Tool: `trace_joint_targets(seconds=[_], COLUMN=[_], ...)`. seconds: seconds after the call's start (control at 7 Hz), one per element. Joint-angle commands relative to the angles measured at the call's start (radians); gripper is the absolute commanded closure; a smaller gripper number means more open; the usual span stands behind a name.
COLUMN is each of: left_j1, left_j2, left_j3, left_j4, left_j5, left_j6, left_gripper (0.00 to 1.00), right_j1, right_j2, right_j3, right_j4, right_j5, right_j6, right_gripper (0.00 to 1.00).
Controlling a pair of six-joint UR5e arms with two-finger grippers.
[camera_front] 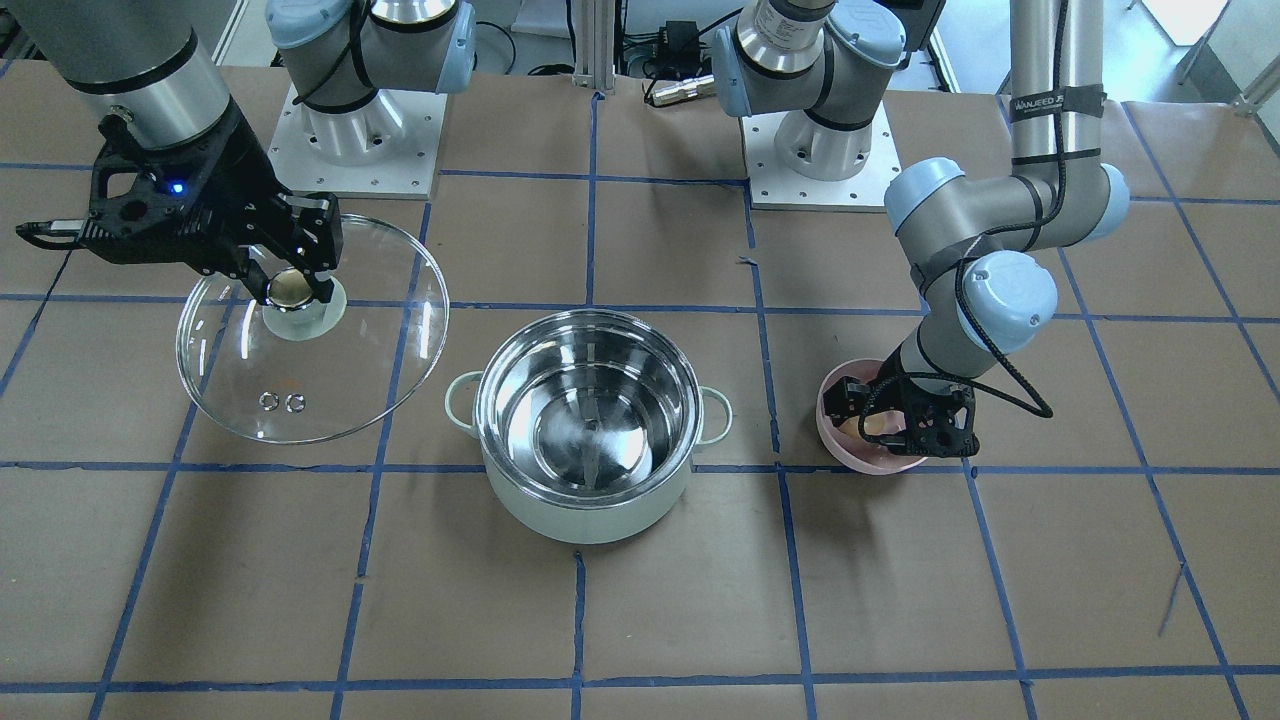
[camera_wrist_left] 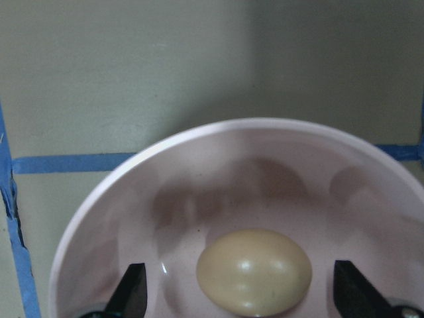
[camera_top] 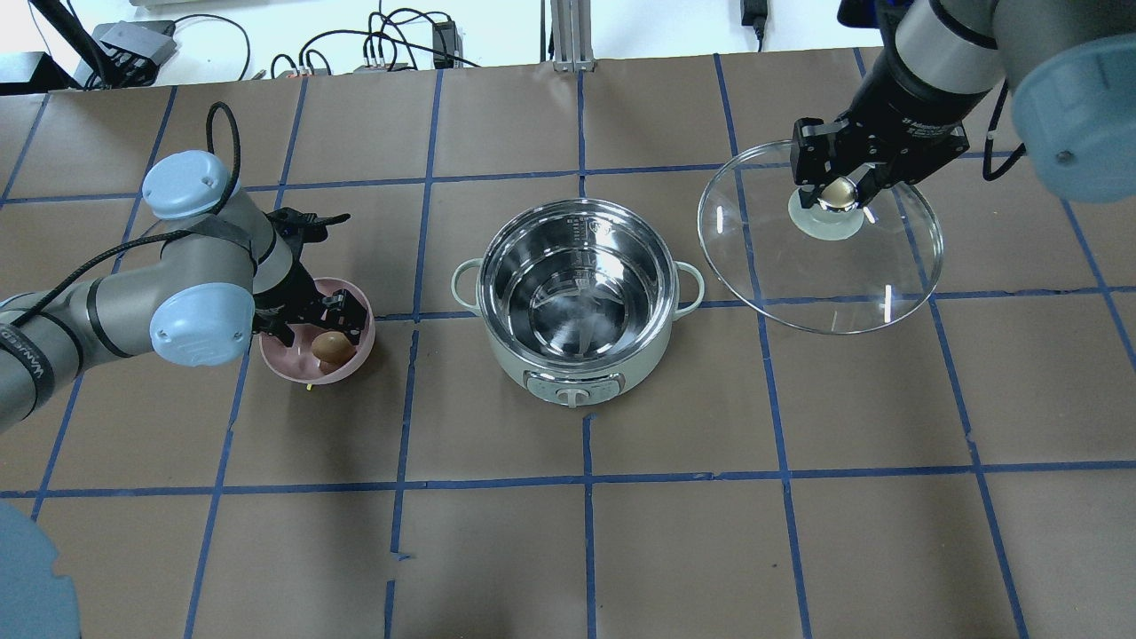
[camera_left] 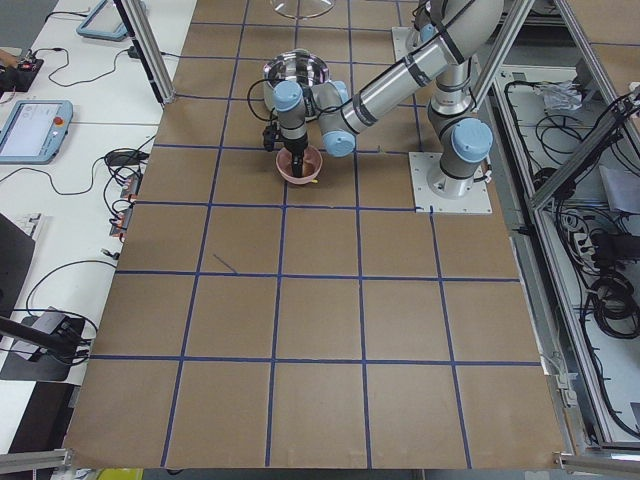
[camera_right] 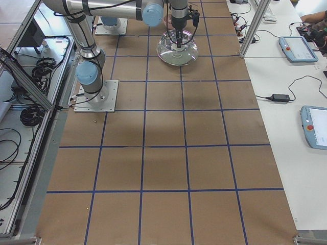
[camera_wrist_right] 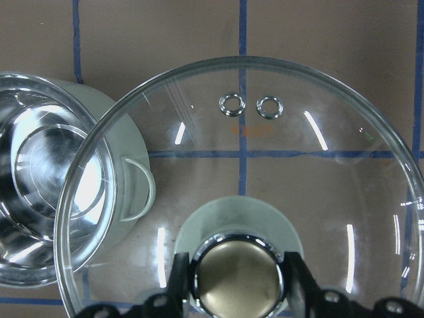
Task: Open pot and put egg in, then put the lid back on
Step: 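Lower the left gripper into the pink bowl and close on the egg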
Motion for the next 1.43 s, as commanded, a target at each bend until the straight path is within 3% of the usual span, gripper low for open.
trace_joint_targets(seconds=[0.0, 0.71, 1.29], left_j1=[0.000, 0.000, 0.000], left_j2=[-0.004, -0.004, -0.001], left_j3=[0.000, 0.000, 0.000], left_j4=[0.000, 0.000, 0.000], left_j5=[0.000, 0.000, 0.001], left_j6=[0.000, 0.000, 0.000], left_gripper=[0.09, 0.72, 0.76], right_j1=[0.000, 0.000, 0.000], right_j2=[0.000, 0.001, 0.001], right_j3=[0.002, 0.002, 0.002], right_j4=[0.000, 0.000, 0.000], right_j5=[0.000, 0.000, 0.000], right_j6=[0.000, -0.002, 0.000], right_gripper=[0.61, 0.61, 0.61])
